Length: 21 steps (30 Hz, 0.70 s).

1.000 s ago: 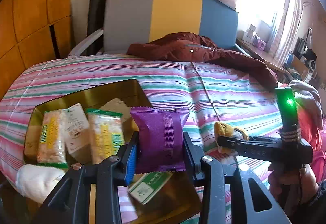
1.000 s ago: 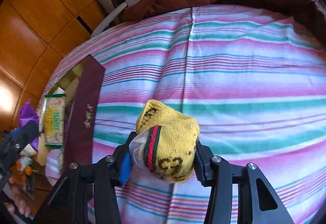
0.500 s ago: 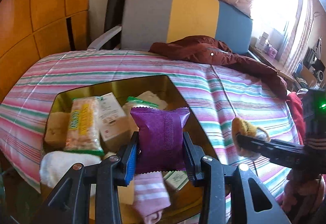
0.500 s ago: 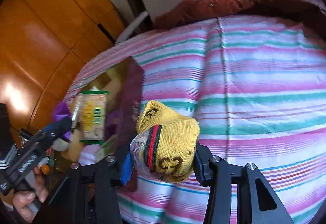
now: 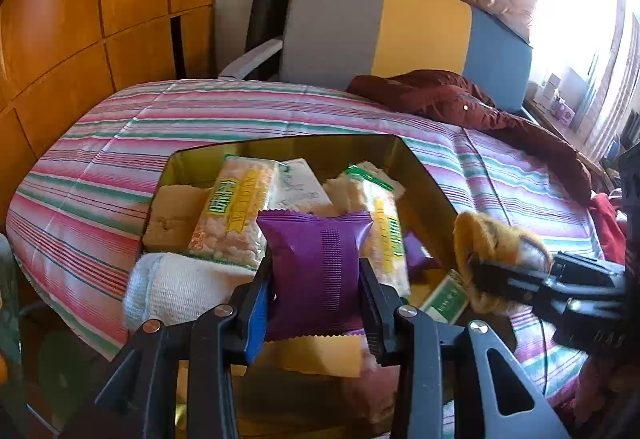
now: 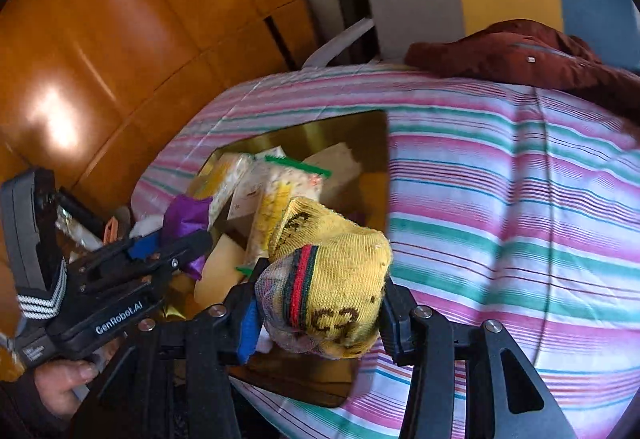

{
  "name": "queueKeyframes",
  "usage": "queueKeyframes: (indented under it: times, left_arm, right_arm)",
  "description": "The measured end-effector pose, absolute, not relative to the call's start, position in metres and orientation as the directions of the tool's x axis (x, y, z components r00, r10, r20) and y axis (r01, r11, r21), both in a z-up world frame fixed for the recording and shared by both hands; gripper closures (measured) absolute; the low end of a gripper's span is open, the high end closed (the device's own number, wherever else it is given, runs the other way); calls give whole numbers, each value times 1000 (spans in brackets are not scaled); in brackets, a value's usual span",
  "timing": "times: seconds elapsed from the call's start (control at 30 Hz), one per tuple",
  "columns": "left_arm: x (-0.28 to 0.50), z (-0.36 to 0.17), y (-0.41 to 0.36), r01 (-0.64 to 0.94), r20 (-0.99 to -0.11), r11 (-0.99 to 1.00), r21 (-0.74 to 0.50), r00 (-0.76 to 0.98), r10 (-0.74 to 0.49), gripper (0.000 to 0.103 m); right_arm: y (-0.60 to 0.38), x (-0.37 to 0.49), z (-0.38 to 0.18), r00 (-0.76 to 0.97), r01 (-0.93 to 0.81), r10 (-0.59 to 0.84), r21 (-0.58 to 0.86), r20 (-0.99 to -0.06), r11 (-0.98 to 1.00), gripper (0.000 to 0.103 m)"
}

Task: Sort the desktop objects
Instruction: 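Carry the purple packet and yellow sock over to the gold tray, then open both tools to drop the purple packet and yellow sock into the tray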

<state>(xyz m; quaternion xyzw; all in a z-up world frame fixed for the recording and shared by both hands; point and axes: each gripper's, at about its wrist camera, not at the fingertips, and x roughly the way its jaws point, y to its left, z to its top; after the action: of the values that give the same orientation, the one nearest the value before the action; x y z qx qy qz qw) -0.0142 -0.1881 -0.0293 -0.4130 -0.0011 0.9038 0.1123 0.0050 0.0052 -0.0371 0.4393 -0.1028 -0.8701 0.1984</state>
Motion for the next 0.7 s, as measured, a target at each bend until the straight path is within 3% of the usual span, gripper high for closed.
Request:
queueKeyframes:
  times: [0.33, 0.7]
  left_arm:
    - [-28, -29, -211, -166, -732, -984, -67, -662, 161, 64]
    - [-17, -42, -198, -261, -769, -950, -170, -567, 294, 64]
  right_arm:
    - [-16, -8, -45, -518, 266, -403, 306, -755, -914, 54]
    - [-27, -45, -50, -494, 288, -412, 303, -766, -908, 52]
